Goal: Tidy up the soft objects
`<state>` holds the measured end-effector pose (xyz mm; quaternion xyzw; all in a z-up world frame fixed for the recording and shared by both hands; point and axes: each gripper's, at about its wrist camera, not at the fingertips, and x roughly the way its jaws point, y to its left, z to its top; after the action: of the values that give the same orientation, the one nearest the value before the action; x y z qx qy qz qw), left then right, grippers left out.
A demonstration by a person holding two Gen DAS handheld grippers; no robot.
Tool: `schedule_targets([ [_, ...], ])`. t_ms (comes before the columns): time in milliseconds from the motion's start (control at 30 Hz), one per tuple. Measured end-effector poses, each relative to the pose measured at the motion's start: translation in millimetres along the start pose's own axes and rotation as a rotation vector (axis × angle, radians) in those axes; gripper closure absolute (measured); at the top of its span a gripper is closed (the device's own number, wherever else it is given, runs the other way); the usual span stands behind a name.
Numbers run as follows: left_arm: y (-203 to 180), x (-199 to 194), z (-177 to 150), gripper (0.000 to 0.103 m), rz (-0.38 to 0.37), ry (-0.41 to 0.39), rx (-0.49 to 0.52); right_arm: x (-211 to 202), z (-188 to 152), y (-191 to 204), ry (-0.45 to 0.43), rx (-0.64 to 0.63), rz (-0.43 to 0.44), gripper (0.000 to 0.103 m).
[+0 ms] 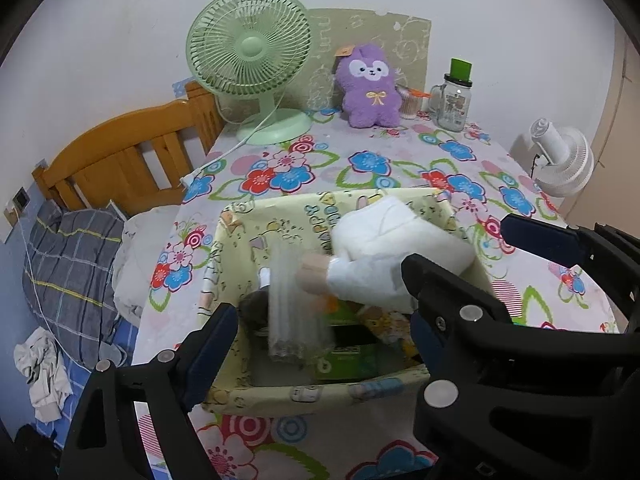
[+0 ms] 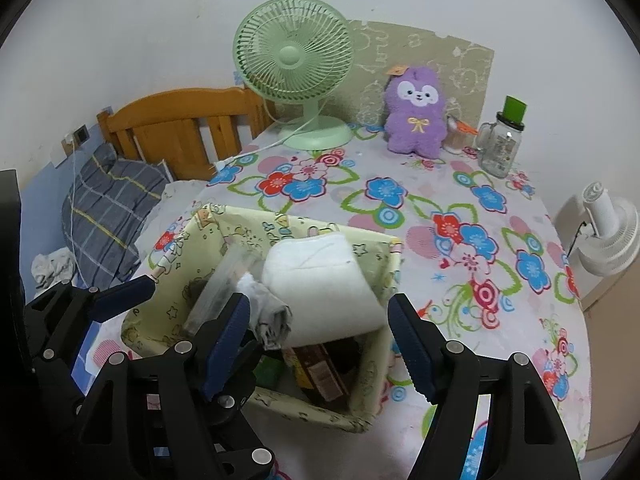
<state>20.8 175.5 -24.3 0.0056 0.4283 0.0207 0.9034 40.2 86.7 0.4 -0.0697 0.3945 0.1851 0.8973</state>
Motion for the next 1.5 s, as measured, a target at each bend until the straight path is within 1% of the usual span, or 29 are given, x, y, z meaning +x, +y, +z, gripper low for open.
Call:
schedule_targets([
  [233,-19,-5,2,0.012,-0.015,-0.016,0.019,-12,-6,-18,-0.02,0.021,-0.053,0.028],
  [433,-42,-4,5,0.008,-0.019,-0.035,0.044,-20,-13,-40,-0.03,0.048,-0.125,0.021],
  [633,-65,0,8,0.008,-0.017,-0.041,0.078,-23,-20,-64,-0.025,0.088,-0.158,0.018],
  [800,-83,4,11,0.008,-0.033,-0.045,0.088,-27,-26,-85,-0.026,0.115,-0.192,0.015],
  [1133,-110,4,15,0.008,-0.053,-0.047,0.1,-37,-38,-123,-0.03,0.178,-0.235,0.013],
  [1267,-119,-2,16,0.008,-0.054,-0.059,0.102,-46,-44,-135,-0.047,0.198,-0.238,0.013],
  [1500,-129,-20,10,0.007,-0.044,-0.092,0.083,-68,-55,-147,-0.088,0.195,-0.246,0.013],
])
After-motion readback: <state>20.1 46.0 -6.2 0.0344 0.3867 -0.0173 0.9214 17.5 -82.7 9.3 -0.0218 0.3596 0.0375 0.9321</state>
